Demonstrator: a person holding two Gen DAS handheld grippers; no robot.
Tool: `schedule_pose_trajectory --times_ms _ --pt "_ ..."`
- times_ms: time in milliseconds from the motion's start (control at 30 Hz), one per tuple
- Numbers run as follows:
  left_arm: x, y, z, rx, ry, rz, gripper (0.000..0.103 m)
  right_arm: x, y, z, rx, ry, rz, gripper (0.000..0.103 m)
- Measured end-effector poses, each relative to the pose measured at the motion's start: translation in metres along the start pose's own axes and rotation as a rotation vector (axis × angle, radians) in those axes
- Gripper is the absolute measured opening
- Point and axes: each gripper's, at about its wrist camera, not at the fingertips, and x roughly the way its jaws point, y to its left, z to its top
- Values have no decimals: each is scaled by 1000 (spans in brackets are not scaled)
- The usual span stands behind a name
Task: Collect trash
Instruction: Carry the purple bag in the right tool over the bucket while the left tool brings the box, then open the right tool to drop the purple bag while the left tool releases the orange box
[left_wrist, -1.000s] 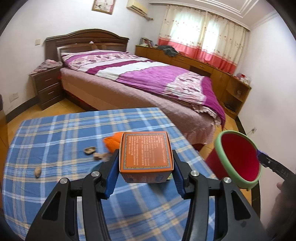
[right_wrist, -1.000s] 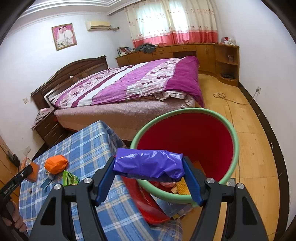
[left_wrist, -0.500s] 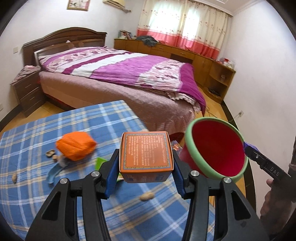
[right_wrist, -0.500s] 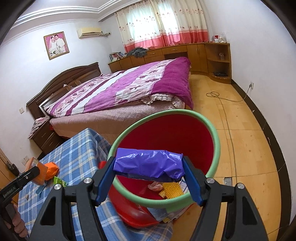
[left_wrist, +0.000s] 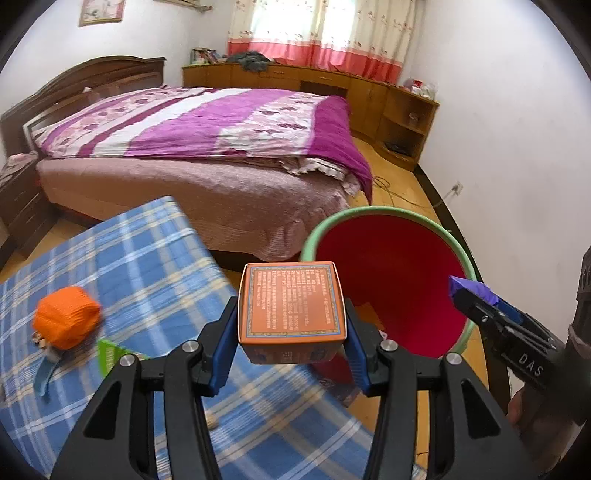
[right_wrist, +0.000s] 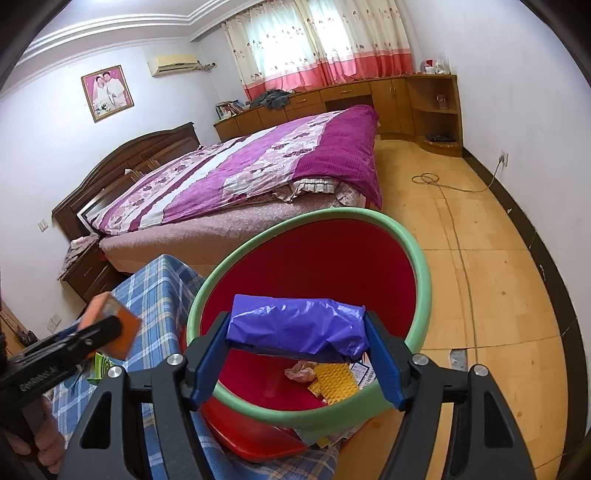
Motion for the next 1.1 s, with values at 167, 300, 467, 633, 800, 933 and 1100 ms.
schedule_pose_trajectory --times_ms 167,300,467,633,800,933,1100 --pt "17 -23 4 36 17 -29 53 4 -13 3 31 -1 6 73" --pt "29 -36 3 56 40 -54 53 4 -23 3 52 -3 17 73" --pt "36 -44 3 66 46 -80 53 8 -35 2 78 4 27 73" --pt "38 -46 6 63 35 -79 57 7 -39 3 96 -3 42 73" --pt "34 -45 7 56 21 -82 57 7 -42 2 104 2 53 76" --pt "28 -40 5 32 15 -83 57 7 -39 2 96 4 58 82" --pt "18 -27 -1 -1 15 -64 57 4 -34 2 84 -4 62 84"
